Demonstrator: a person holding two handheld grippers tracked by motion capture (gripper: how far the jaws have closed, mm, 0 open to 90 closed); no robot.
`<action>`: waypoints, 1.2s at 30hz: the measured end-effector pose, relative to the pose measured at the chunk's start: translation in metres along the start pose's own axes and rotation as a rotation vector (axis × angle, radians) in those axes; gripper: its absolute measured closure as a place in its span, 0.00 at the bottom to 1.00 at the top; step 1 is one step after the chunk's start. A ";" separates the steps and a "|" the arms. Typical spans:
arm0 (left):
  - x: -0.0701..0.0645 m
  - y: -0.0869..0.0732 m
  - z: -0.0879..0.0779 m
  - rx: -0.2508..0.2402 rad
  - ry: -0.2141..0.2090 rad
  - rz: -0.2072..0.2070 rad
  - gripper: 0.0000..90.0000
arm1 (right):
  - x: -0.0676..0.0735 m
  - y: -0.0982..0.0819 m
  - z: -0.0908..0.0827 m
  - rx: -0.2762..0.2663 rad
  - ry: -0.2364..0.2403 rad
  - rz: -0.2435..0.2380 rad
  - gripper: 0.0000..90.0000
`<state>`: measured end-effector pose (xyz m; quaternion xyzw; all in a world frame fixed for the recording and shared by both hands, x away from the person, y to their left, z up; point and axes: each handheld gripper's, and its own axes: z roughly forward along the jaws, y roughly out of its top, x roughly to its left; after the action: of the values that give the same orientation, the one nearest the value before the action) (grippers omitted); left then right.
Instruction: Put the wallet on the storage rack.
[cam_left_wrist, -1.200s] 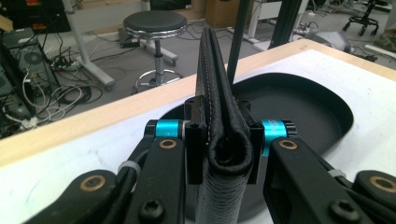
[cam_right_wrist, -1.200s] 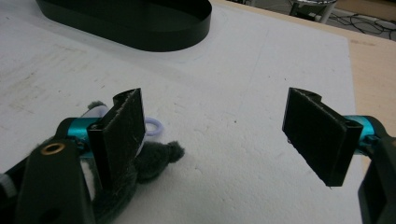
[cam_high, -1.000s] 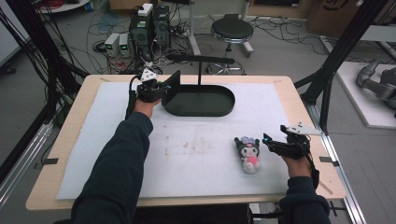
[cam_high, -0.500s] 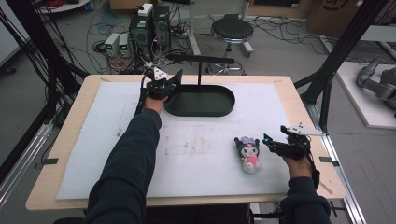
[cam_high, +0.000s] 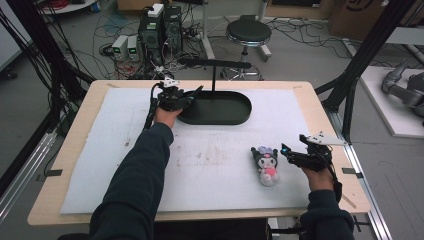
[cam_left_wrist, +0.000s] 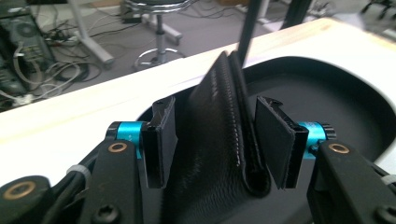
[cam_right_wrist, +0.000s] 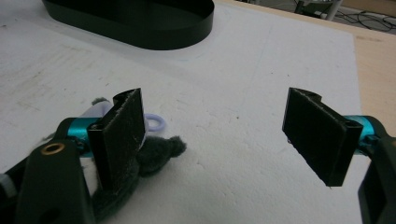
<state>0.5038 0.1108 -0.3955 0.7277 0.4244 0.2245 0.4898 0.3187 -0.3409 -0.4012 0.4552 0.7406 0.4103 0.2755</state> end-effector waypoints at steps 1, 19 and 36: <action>-0.001 -0.001 -0.001 0.006 -0.007 0.000 0.56 | 0.001 0.000 0.000 -0.002 0.001 -0.004 0.24; -0.017 -0.015 0.020 0.063 -0.015 -0.017 0.57 | 0.000 -0.001 0.000 0.001 0.005 -0.004 0.24; -0.019 -0.024 -0.085 -0.178 -0.090 -0.100 0.25 | 0.007 0.002 0.007 0.017 0.023 -0.026 0.24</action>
<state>0.4205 0.1434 -0.3799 0.6685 0.4163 0.2035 0.5817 0.3221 -0.3316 -0.4029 0.4429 0.7531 0.4058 0.2683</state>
